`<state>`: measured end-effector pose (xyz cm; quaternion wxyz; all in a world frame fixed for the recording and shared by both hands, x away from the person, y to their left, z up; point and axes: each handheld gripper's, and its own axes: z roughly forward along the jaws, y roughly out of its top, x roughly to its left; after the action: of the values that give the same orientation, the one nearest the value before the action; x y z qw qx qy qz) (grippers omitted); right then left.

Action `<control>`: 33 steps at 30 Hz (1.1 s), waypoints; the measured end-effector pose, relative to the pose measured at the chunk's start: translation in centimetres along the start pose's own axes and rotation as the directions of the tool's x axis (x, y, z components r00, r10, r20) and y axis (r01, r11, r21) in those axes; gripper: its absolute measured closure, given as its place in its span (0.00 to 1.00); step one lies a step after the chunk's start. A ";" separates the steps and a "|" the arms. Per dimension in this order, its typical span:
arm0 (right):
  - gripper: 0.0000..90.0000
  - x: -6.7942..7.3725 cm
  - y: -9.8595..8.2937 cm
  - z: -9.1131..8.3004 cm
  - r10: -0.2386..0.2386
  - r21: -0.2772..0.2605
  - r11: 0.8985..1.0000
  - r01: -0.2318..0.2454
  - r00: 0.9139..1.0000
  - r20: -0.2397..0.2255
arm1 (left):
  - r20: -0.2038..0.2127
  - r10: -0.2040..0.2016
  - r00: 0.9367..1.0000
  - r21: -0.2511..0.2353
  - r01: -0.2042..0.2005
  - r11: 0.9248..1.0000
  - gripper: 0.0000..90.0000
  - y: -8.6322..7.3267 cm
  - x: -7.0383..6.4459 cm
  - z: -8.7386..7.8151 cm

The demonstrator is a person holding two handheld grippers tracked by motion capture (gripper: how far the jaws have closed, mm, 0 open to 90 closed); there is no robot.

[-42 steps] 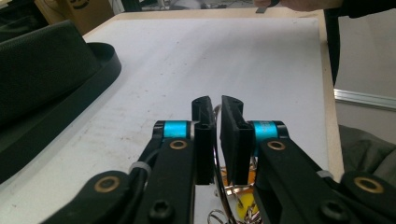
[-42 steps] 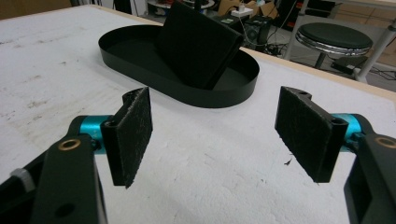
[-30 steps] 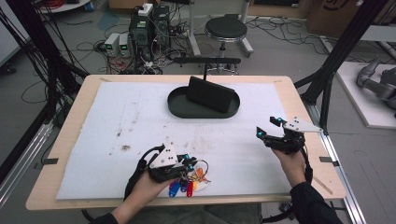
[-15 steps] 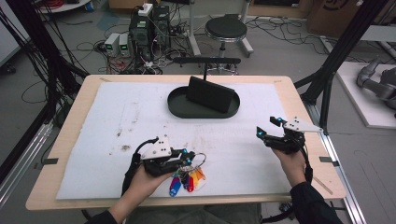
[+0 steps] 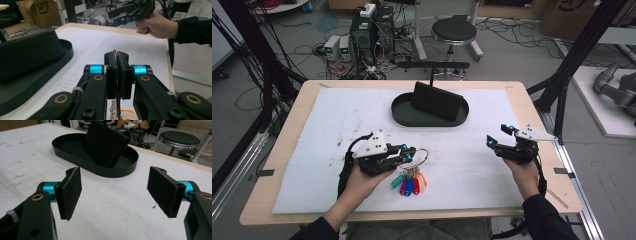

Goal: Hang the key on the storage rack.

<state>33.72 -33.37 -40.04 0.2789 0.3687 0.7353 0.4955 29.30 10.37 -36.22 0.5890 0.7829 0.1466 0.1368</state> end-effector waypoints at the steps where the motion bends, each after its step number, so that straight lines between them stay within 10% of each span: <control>1: 0.31 0.0 0.0 0.0 0.000 0.000 1.000 0.000 1.000 0.000 | -0.002 0.001 1.000 -0.006 -0.001 1.000 0.96 0.3 0.2 0.0; 33: 0.31 -0.2 0.1 -0.2 0.008 -0.008 1.000 -0.008 1.000 0.006 | -0.152 0.029 0.988 -0.052 -0.038 0.998 0.96 6.8 7.0 0.3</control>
<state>33.75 -33.63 -39.92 0.2804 0.3721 0.7310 0.4985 36.36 11.04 -29.50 0.5951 0.7561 0.1739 0.2095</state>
